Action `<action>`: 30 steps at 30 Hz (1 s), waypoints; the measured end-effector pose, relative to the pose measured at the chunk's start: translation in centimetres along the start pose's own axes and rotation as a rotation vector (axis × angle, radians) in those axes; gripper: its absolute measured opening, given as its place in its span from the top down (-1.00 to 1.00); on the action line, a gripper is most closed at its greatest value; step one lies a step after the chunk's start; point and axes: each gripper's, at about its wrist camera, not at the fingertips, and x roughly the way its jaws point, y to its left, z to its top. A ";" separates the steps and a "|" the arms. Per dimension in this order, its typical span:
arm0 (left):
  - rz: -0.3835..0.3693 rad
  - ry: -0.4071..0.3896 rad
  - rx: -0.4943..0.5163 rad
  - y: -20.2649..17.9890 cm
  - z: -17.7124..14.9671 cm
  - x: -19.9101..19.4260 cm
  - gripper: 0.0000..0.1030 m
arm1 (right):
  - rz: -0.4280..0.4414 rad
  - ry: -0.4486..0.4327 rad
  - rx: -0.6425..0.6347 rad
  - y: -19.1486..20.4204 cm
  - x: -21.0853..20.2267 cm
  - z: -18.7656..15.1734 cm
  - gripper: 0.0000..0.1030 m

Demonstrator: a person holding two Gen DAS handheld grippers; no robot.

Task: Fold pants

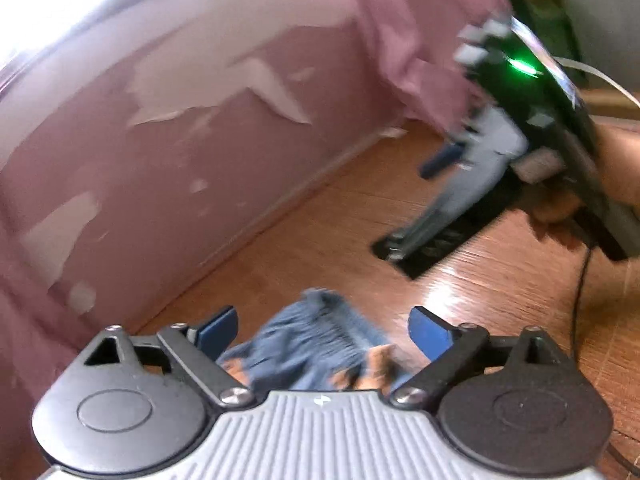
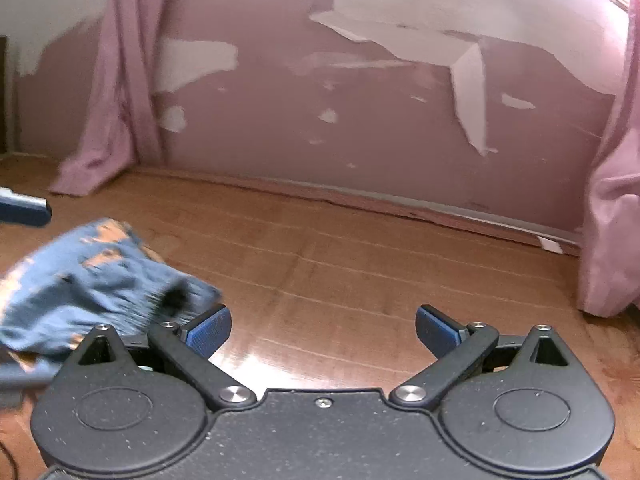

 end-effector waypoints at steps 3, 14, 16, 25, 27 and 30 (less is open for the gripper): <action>0.060 0.061 -0.136 3.6 -1.3 -0.2 -0.99 | 0.110 -0.013 0.001 1.5 -0.7 0.0 -0.92; 0.096 0.344 -0.614 14.0 -6.7 1.7 -0.99 | 0.196 0.080 0.088 7.7 -2.0 -0.3 -0.97; 0.086 0.366 -0.689 14.7 -8.0 1.1 -0.99 | 0.191 0.083 0.104 8.4 -2.2 -0.4 -0.98; 0.068 0.429 -0.761 15.6 -10.1 1.3 -0.99 | 0.219 0.118 0.171 9.4 -0.8 -0.5 -0.59; 0.073 0.445 -0.744 15.5 -10.2 1.5 -0.99 | 0.226 0.146 0.211 9.2 -0.3 -0.7 -0.42; 0.073 0.448 -0.737 15.3 -10.6 1.5 -0.99 | 0.220 0.192 0.221 9.4 0.2 -1.4 -0.28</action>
